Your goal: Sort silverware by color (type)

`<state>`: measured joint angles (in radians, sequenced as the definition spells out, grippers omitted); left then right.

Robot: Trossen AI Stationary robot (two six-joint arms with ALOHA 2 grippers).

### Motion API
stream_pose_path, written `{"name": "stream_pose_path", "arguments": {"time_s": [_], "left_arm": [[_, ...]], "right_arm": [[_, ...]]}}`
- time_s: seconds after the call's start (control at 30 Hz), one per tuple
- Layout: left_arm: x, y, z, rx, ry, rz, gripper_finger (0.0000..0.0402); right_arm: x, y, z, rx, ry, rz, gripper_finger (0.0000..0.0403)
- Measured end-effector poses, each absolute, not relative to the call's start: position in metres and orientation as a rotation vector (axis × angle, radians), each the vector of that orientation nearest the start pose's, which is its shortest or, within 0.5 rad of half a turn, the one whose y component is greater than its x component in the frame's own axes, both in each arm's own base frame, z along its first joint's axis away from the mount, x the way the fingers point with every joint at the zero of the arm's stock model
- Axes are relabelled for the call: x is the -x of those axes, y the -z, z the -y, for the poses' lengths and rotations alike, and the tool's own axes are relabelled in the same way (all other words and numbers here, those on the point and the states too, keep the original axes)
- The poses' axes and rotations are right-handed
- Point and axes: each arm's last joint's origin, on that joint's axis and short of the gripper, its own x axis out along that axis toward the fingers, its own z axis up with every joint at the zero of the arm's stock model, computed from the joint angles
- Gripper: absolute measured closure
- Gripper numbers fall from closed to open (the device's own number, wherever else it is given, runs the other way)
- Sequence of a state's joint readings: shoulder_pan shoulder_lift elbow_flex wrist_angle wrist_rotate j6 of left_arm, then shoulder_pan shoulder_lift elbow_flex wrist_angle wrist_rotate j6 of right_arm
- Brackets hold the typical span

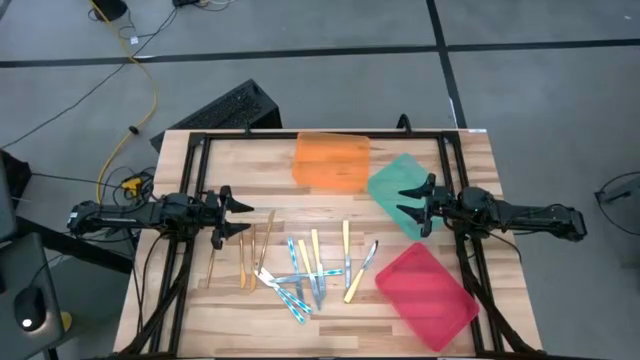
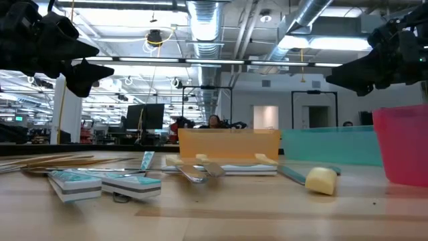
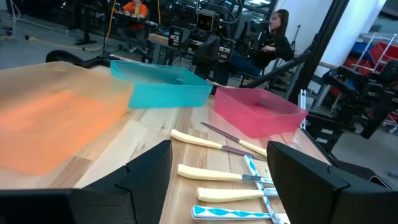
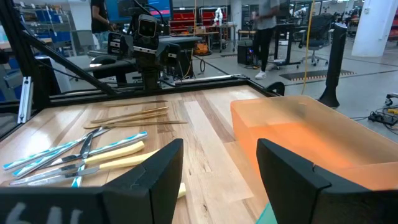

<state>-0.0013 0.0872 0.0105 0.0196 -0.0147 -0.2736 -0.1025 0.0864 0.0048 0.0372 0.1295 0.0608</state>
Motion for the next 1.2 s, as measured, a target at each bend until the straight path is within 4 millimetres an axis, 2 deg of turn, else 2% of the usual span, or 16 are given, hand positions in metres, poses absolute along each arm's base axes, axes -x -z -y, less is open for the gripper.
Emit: {"name": "stream_pose_path", "arguments": {"time_s": [0.87,1.0,1.2], "left_arm": [[-0.1024,-0.1622,-0.0003,0.253,-0.021,-0.054,0.0156],[-0.1024,-0.1635,-0.0024,0.163,-0.088,-0.035,0.0156],[-0.1023,-0.1642,-0.0034,0.199,-0.123,-0.023,0.0156]], "right_arm": [[-0.1015,-0.1619,0.0142,-0.060,0.233,-0.037,0.0175],[-0.1015,-0.1619,0.0142,-0.060,0.234,-0.037,0.0175],[-0.1015,-0.1619,0.0142,-0.053,0.233,-0.038,0.0175]]}}
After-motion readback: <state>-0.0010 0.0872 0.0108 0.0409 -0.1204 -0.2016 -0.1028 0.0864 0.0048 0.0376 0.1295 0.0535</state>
